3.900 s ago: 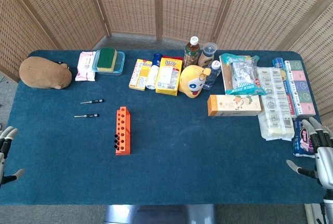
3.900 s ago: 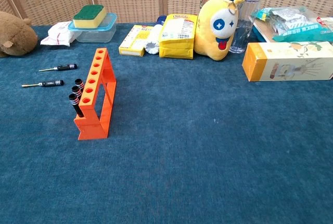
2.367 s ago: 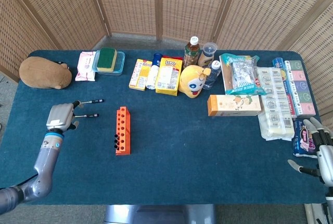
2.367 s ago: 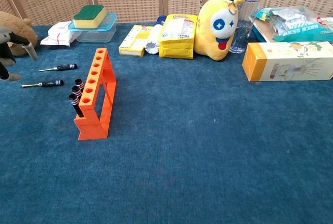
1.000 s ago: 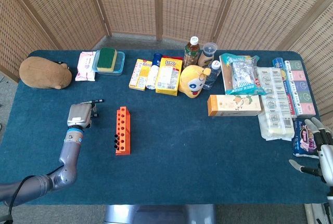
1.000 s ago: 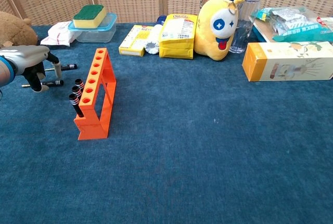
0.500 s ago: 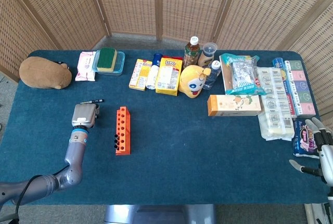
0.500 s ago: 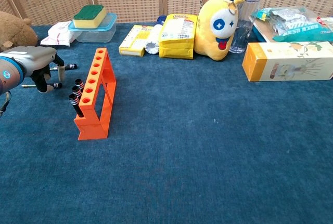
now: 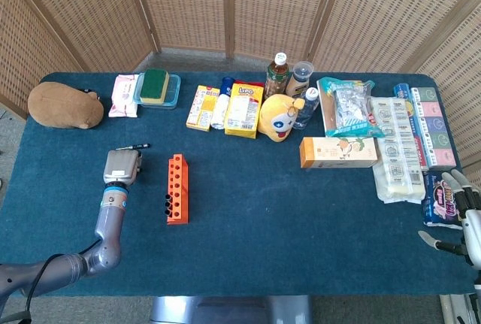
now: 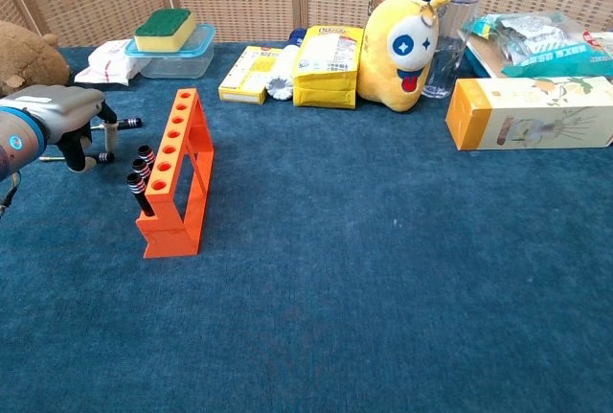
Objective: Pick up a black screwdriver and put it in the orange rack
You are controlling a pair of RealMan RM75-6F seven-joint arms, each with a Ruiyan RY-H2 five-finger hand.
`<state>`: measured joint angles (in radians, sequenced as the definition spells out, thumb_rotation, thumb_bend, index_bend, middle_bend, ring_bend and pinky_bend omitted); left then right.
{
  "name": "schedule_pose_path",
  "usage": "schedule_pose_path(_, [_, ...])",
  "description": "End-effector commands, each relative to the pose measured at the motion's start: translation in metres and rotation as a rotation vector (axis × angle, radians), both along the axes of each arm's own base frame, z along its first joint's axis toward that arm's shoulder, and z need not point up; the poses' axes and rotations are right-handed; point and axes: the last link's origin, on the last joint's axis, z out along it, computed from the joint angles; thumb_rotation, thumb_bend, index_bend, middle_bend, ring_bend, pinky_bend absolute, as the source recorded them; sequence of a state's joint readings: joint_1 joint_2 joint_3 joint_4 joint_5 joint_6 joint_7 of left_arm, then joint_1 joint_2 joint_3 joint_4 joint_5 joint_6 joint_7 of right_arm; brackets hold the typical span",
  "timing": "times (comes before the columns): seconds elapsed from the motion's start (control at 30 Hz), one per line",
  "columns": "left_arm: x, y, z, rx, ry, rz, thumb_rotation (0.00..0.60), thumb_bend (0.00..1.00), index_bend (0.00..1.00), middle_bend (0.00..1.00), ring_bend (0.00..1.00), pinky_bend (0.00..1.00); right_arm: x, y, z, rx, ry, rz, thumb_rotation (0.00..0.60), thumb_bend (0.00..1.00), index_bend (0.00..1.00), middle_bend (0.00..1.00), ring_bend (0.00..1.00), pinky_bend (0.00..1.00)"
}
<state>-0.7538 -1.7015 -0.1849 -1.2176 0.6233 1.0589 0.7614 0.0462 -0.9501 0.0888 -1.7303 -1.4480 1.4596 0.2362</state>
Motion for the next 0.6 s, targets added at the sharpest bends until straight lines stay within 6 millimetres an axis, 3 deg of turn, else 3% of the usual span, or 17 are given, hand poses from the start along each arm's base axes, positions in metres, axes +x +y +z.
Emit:
schedule_pose_path(0.03, [0.0007,-0.0006,-0.0009,-0.001,0.004,-0.002,0.6,0.37,0.49,1.0,0.98,1.0,0.0002,0.0003,0.0001,0.0,-0.001,0.001,0.6,0.0,0.0,0.03,0.09,0.02])
schedule_pose_path(0.6, [0.0035,-0.0006,-0.009,0.009,0.032,-0.008,0.6,0.37,0.49,1.0,0.98,1.0,0.0005,0.0005,0.0017,0.001,-0.014,0.007,0.6,0.0,0.0,0.03,0.09,0.02])
